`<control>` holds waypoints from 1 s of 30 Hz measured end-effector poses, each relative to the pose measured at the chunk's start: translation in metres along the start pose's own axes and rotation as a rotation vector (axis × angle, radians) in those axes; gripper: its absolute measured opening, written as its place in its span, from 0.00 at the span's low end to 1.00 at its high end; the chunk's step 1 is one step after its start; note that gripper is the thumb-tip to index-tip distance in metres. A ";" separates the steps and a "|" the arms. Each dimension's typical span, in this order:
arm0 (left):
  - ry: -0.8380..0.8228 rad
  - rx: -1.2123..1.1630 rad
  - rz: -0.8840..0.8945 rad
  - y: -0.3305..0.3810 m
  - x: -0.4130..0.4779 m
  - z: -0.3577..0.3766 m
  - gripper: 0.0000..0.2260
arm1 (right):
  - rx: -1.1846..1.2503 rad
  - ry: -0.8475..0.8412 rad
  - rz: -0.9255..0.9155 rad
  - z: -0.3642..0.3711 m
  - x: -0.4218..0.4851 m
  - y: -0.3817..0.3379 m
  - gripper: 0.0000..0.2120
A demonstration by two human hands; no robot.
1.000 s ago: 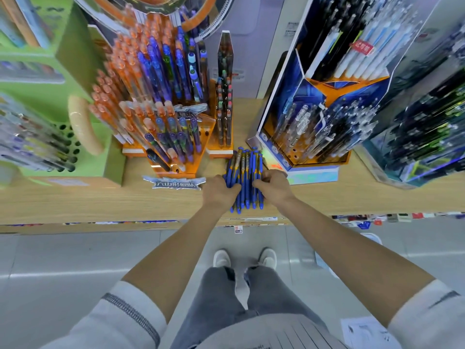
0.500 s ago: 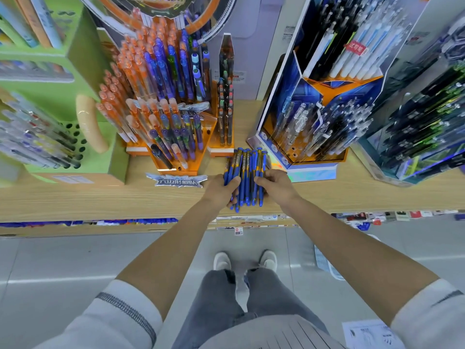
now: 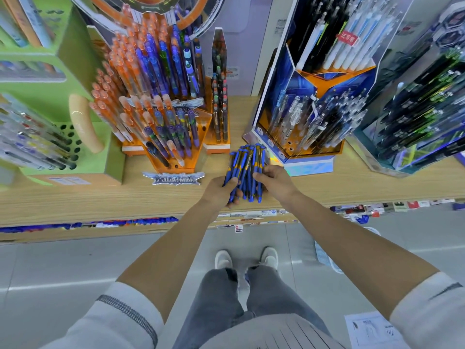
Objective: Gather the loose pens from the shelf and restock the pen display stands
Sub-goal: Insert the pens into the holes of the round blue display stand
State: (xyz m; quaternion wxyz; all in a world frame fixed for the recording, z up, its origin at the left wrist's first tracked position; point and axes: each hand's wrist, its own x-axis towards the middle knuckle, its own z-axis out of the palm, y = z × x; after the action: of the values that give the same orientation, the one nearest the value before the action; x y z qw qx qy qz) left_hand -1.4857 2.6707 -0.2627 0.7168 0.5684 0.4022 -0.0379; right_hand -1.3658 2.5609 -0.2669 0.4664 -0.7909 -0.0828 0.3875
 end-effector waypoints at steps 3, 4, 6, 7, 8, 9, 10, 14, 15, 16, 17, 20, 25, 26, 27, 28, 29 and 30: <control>-0.062 -0.101 -0.026 0.000 -0.004 -0.003 0.10 | 0.025 -0.023 -0.009 0.000 -0.002 0.001 0.06; -0.078 -0.109 -0.026 -0.001 -0.007 -0.003 0.09 | 0.028 -0.030 -0.018 -0.001 -0.002 0.002 0.08; -0.081 -0.079 0.005 -0.003 -0.012 -0.003 0.09 | 0.039 -0.038 -0.044 -0.004 -0.006 0.004 0.09; -0.068 -0.061 0.033 -0.004 -0.014 -0.002 0.08 | 0.050 -0.044 -0.057 -0.005 -0.010 0.004 0.09; -0.050 -0.050 0.063 -0.004 -0.017 0.000 0.08 | 0.063 -0.050 -0.067 -0.007 -0.014 0.004 0.07; -0.025 -0.028 0.094 -0.005 -0.019 0.003 0.08 | 0.080 -0.057 -0.079 -0.008 -0.018 0.004 0.05; -0.004 -0.004 0.126 -0.005 -0.021 0.007 0.08 | 0.108 -0.070 -0.092 -0.011 -0.023 0.004 0.03; -0.033 0.043 0.199 -0.004 -0.033 0.033 0.11 | 0.224 -0.115 -0.130 -0.023 -0.039 0.006 0.03; -0.036 0.055 0.207 -0.004 -0.037 0.040 0.11 | 0.232 -0.109 -0.142 -0.027 -0.043 0.007 0.04; -0.033 0.066 0.217 -0.004 -0.041 0.047 0.11 | 0.242 -0.103 -0.153 -0.033 -0.047 0.008 0.05; -0.031 0.079 0.231 -0.004 -0.045 0.054 0.10 | 0.245 -0.095 -0.166 -0.039 -0.051 0.010 0.05; -0.064 0.132 0.288 -0.007 -0.058 0.081 0.08 | 0.254 -0.085 -0.199 -0.066 -0.064 0.022 0.03; -0.111 0.196 0.332 -0.015 -0.081 0.152 0.05 | 0.310 -0.063 -0.189 -0.132 -0.100 0.056 0.04; -0.139 0.208 0.331 -0.015 -0.085 0.170 0.03 | 0.309 -0.058 -0.183 -0.150 -0.108 0.064 0.04; -0.171 0.219 0.327 -0.017 -0.089 0.189 0.03 | 0.310 -0.052 -0.180 -0.169 -0.117 0.073 0.04; -0.198 0.228 0.316 -0.018 -0.093 0.208 0.04 | 0.302 -0.046 -0.184 -0.188 -0.126 0.083 0.04; -0.216 0.229 0.301 -0.019 -0.096 0.228 0.05 | 0.302 -0.039 -0.185 -0.208 -0.135 0.092 0.04; -0.224 0.234 0.292 -0.019 -0.099 0.248 0.05 | 0.305 -0.024 -0.187 -0.227 -0.143 0.100 0.04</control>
State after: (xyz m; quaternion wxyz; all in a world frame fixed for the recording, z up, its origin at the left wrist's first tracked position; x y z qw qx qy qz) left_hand -1.4302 2.4142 -0.2088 0.6838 0.6924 0.2263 -0.0429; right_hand -1.3303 2.2818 -0.2104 0.6138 -0.6952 -0.1015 0.3599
